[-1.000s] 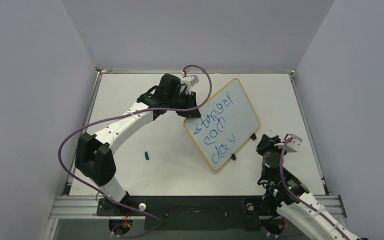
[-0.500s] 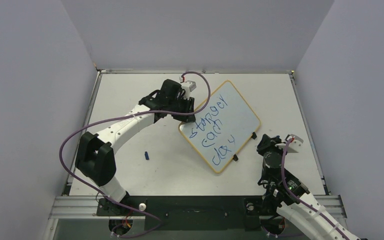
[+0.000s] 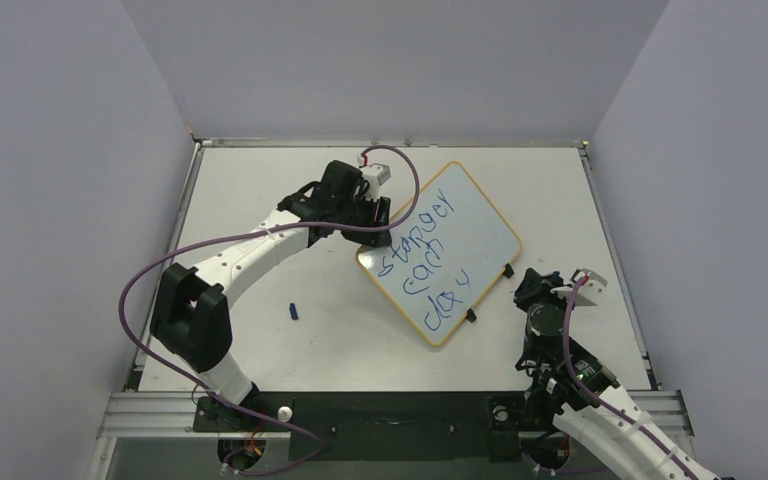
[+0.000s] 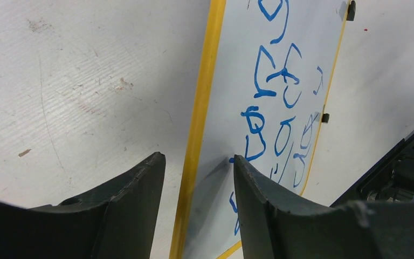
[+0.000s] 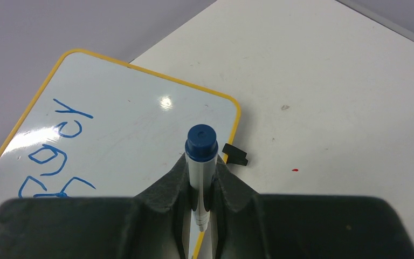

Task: Write a sentence on the whiteboard
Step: Put down the whiteboard on the whiteboard stand, then pick up the pen cap from the center of the board.

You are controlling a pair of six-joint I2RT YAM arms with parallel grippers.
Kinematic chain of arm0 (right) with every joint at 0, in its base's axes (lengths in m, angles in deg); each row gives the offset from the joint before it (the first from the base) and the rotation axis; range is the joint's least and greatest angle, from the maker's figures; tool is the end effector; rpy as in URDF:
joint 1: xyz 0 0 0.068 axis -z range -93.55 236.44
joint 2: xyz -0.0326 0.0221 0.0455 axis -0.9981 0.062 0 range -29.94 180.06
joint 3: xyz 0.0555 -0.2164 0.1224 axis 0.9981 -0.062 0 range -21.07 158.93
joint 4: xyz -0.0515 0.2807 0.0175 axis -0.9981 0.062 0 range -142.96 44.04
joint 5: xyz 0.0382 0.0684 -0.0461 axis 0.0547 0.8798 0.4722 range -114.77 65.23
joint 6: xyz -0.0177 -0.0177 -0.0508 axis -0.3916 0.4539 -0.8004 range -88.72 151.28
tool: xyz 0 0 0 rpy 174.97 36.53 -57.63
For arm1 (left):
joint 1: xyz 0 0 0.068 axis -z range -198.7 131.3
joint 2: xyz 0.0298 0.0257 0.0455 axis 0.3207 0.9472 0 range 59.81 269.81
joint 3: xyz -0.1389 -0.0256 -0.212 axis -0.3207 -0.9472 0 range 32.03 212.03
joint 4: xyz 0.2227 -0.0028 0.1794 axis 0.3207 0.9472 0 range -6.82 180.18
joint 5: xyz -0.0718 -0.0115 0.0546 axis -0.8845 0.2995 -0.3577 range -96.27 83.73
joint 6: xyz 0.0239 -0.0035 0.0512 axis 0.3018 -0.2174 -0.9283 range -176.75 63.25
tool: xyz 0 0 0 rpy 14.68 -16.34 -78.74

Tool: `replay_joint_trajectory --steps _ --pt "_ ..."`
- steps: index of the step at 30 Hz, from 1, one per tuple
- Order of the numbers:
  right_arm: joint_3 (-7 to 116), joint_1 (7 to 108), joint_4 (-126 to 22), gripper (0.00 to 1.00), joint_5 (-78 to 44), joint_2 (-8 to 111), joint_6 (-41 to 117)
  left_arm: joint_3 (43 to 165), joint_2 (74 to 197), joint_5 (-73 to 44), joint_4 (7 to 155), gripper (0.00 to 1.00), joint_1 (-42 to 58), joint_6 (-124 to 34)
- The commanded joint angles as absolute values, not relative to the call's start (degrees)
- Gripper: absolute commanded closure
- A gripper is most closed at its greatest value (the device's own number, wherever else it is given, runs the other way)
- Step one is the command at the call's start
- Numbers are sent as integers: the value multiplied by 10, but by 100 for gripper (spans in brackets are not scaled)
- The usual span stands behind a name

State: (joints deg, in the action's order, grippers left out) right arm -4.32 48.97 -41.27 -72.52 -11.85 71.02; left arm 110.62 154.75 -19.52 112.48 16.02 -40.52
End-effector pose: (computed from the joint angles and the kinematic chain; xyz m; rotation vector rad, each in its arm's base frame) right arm 0.1425 0.0724 0.2206 0.6062 1.6195 0.2451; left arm 0.3209 -0.2335 0.2587 0.5083 2.4005 -0.6867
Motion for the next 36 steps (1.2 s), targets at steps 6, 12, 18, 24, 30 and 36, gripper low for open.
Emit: replay_joint_trajectory --steps 6,12,18,24,30,36 --pt "-38 493 -412 100 -734 -123 715 1162 1520 -185 1113 48 159 -395" --pt "-34 492 -413 100 -732 -122 713 1188 1505 -136 1125 46 146 -376" --pt "-12 493 -410 100 -726 -108 693 1171 1436 -47 1164 43 119 -349" --pt "13 492 -417 100 -709 -88 685 1047 1303 87 1208 44 89 -299" --pt "29 492 -418 100 -690 -73 690 908 1198 147 1244 49 64 -227" --pt "32 492 -418 100 -671 -59 693 785 1173 158 1236 53 62 -154"
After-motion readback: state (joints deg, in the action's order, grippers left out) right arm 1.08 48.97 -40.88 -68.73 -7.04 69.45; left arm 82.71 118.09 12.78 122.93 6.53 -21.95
